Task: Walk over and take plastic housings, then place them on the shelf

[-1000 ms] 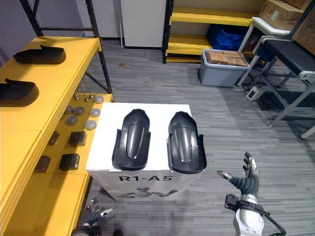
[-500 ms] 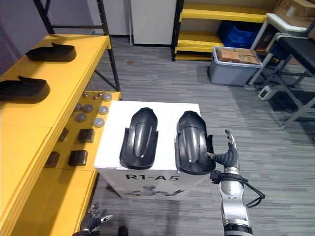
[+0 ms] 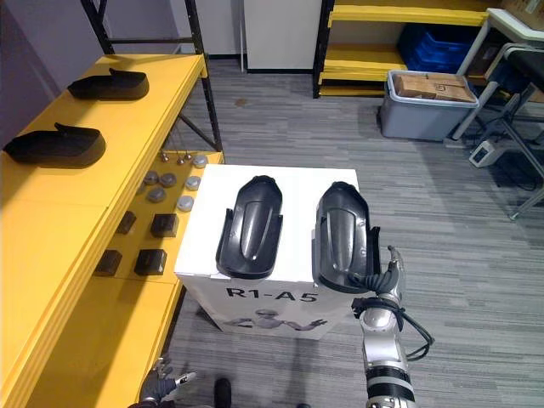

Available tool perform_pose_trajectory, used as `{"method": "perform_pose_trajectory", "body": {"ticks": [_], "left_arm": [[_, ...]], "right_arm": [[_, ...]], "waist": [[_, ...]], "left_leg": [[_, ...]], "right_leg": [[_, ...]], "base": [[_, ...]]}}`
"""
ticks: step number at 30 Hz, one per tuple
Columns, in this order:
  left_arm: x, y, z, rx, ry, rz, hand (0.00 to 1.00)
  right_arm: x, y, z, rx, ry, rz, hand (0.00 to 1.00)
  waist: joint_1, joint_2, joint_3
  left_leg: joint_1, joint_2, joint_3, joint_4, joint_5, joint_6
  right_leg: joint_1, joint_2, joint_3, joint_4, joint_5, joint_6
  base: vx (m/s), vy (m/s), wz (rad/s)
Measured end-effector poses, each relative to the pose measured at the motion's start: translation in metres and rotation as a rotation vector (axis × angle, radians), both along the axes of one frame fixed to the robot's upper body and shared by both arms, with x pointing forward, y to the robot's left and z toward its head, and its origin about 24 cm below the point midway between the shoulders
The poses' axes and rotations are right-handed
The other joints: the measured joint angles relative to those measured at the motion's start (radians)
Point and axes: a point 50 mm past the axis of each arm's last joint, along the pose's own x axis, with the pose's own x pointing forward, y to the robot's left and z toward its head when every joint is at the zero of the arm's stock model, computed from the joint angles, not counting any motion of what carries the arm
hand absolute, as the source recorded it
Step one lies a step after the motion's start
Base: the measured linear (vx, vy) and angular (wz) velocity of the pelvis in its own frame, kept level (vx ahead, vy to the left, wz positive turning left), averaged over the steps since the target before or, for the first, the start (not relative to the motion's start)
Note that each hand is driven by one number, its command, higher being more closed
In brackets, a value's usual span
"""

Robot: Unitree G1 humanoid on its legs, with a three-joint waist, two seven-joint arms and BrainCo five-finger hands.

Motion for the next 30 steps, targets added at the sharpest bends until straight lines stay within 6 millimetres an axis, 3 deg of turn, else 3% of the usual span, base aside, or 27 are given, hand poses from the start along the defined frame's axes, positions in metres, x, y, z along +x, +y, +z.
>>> {"method": "perform_pose_trajectory", "body": {"ticks": [8, 18, 23, 27, 30], "left_arm": [[0.001, -0.001, 0.000, -0.001, -0.002, -0.005, 0.00], [0.008, 0.001, 0.006, 0.006, -0.041, -0.001, 0.00], [0.012, 0.011, 0.013, 0.029, -0.074, 0.045, 0.00], [0.018, 0.023, 0.024, 0.051, -0.135, 0.121, 0.00], [0.022, 0.038, 0.044, 0.079, -0.239, 0.230, 0.00]], "right_arm": [[0.001, -0.005, 0.004, 0.039, -0.024, -0.013, 1.00], [-0.018, -0.002, -0.002, 0.059, -0.029, 0.002, 1.00], [-0.023, 0.008, 0.023, 0.054, -0.156, 0.021, 1.00], [-0.023, 0.012, 0.059, 0.016, -0.323, 0.037, 1.00], [-0.028, 0.015, 0.085, -0.043, -0.449, 0.048, 1.00]], "waist": [[-0.010, -0.004, 0.002], [-0.009, -0.006, 0.003], [-0.008, -0.007, 0.004], [-0.009, -0.008, 0.004], [-0.009, -0.014, 0.000]], "left_leg": [[0.011, 0.002, -0.003, 0.004, -0.001, -0.001], [0.041, 0.018, -0.003, 0.004, -0.010, -0.014], [0.040, 0.020, 0.008, 0.004, -0.012, -0.017], [0.042, 0.020, 0.008, 0.004, -0.012, -0.017], [0.043, 0.019, 0.008, 0.004, -0.012, -0.017]], "right_leg": [[0.025, 0.004, 0.001, -0.024, 0.001, -0.001], [0.051, 0.019, 0.004, -0.023, 0.002, -0.003], [0.041, 0.019, 0.027, -0.021, 0.002, -0.002], [0.041, 0.019, 0.028, -0.021, 0.002, -0.002], [0.042, 0.018, 0.028, -0.021, 0.002, -0.002]], "base": [[0.05, -0.010, -0.01], [0.01, -0.004, -0.01], [-0.03, 0.010, -0.10], [-0.04, 0.006, -0.02], [-0.01, 0.002, 0.00]]}}
